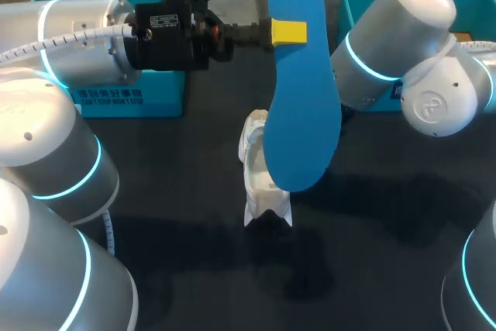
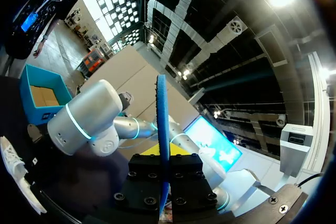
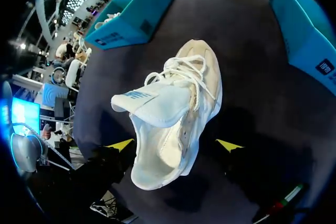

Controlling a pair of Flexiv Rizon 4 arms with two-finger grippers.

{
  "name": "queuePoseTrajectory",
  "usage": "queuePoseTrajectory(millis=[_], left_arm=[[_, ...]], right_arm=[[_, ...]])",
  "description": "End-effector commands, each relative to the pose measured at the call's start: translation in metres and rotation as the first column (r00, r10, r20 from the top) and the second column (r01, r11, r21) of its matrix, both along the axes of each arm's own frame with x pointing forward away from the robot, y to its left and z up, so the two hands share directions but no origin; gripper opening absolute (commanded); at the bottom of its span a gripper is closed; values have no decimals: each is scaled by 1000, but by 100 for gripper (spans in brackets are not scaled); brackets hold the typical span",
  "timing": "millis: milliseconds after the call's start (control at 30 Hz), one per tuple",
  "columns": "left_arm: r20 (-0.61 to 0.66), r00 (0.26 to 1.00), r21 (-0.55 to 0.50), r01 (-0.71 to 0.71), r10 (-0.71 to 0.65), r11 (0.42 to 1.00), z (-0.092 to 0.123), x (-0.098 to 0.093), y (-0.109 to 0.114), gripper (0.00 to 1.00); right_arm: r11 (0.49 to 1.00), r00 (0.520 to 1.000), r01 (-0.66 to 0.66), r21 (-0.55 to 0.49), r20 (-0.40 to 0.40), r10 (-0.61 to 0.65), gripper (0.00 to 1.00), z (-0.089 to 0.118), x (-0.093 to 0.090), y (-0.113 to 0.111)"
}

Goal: Take the shoe out of the shoebox, open the shoe tongue, remove and reinsert the insole, then place the shoe into the shoebox

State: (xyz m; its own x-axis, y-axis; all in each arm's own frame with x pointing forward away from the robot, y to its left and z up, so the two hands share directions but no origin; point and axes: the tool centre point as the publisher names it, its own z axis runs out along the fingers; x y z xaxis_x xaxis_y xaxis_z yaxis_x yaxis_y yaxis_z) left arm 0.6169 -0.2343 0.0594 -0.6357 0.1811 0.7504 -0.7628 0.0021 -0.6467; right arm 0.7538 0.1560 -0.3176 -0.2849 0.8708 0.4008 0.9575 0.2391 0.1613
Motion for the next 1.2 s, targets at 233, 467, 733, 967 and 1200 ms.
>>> queuePoseTrajectory(millis=[233,467,733,967,1200], left_arm=[[0,1000,1,-1,1,1000,-1,-1,0,0],[0,1000,1,-1,1,1000,-1,-1,0,0],[0,1000,1,-1,1,1000,-1,-1,0,0],[0,1000,1,-1,1,1000,-1,-1,0,0],[0,1000,1,-1,1,1000,-1,-1,0,0]], right_arm=[[972,995,63,226,61,-78,100,20,4,-10],[936,996,41,351,58,-65,100,42,3,-18],[900,999,-37,433,37,23,100,62,4,-22],[855,998,-58,515,33,48,100,81,8,-23],[797,1000,-13,604,22,0,100,108,14,-28]])
